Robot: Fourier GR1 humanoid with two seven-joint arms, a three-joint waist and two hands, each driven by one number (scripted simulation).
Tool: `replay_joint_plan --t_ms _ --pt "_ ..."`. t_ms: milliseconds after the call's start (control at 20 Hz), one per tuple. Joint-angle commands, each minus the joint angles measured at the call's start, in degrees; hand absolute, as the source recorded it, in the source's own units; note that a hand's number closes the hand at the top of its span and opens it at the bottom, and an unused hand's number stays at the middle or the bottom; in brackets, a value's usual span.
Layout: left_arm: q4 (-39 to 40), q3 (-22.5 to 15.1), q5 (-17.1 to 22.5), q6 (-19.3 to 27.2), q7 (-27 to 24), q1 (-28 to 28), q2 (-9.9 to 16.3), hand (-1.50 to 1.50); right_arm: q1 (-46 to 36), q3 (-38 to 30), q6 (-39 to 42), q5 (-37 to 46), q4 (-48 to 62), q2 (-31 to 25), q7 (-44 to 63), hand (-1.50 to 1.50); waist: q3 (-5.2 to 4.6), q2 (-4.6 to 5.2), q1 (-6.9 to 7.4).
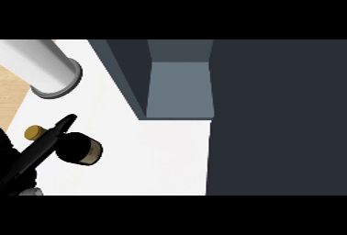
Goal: Pick up the wine, place it into the cabinet and close the cabinet
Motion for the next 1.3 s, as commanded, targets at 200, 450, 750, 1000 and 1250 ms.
replay_joint_plan --t_ms 200,450,750,1000,1250 --pt "3.51 0.36 8.01 -0.38 -8.27 6.12 -0.22 -1.5 -0.93 -0.47 -0.8 -0.69 -1.11 1.27 1.39 -1.5 -0.01 0.02 0.04" --pt "2.12 1.39 13.71 -2.82 -12.71 11.43 -0.22 -1.5 -1.51 -4.38 1.33 -4.32 -0.64 -1.12 2.1 -1.5 0.0 0.0 0.08" --pt "11.48 2.79 25.41 -6.77 -26.78 15.87 -0.23 -1.5 -1.31 -2.62 0.08 -2.13 -1.72 0.06 2.91 -1.5 -0.04 -0.03 0.2" --pt "17.47 5.89 25.78 -9.39 -27.62 11.64 -0.22 -1.5 2.26 1.79 1.08 1.86 -3.28 2.8 0.66 -1.5 -0.01 -0.01 -0.08" --pt "26.24 7.17 29.89 -11.1 -35.13 8.74 -0.21 -1.5 3.91 -2.07 4.24 -1.26 -1.85 1.24 -1.07 -1.5 -0.01 0.01 -0.19"
